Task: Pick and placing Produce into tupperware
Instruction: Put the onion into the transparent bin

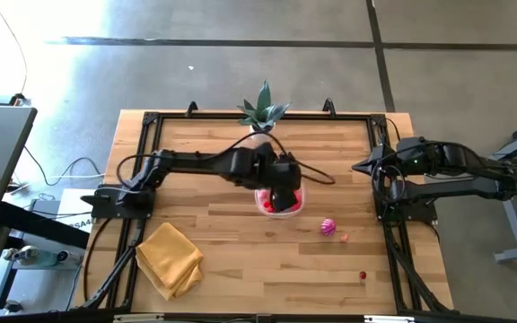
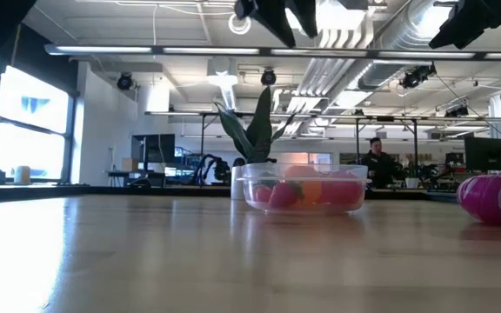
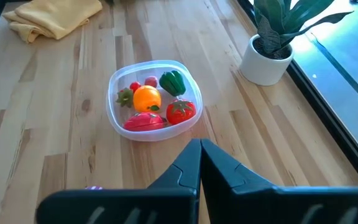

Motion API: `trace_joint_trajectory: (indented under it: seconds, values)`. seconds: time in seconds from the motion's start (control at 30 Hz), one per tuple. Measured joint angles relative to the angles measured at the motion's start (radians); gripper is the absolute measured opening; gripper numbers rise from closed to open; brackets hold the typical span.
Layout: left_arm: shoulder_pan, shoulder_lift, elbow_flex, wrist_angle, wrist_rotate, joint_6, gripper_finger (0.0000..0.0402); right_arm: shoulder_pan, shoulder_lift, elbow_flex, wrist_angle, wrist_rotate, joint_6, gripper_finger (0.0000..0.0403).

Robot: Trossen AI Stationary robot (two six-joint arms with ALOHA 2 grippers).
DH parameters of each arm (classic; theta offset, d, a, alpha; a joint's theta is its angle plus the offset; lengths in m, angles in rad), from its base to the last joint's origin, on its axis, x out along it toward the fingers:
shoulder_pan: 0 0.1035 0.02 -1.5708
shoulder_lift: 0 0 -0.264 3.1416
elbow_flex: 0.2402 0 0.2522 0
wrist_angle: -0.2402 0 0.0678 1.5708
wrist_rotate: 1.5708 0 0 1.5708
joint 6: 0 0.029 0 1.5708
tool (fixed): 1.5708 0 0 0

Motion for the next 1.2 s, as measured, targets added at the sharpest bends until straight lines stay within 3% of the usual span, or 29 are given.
trace_joint_trajectory:
  seconds: [0.2,0.27,0.4,0.53,0.77,0.93,1.2]
  values:
    - [-0.056,-0.068,-0.062,0.041,-0.022,0.051,0.0239,0.000,0.000,0.000,0.000,0.000,0.000,0.0000]
    - [-0.065,-0.091,-0.128,0.164,0.055,0.094,0.0239,0.000,0.000,0.000,0.000,0.000,0.000,0.0000]
    - [-0.058,-0.109,-0.314,0.477,0.326,0.197,0.0239,0.000,0.001,0.000,0.000,0.000,0.000,0.0000]
    - [-0.007,-0.132,-0.486,0.615,0.454,0.178,0.0239,0.000,0.001,0.000,0.000,0.000,0.000,0.0000]
    - [0.080,-0.367,-0.881,0.887,0.462,0.148,0.0239,0.000,0.001,0.000,0.000,0.000,0.000,0.0000]
    - [0.100,-0.605,-1.207,1.068,0.401,0.142,0.0239,0.000,0.001,0.000,0.000,0.000,0.000,0.0000]
    - [0.109,-0.960,-1.496,1.035,0.250,0.153,0.0239,0.000,0.001,0.000,0.000,0.000,0.000,0.0000]
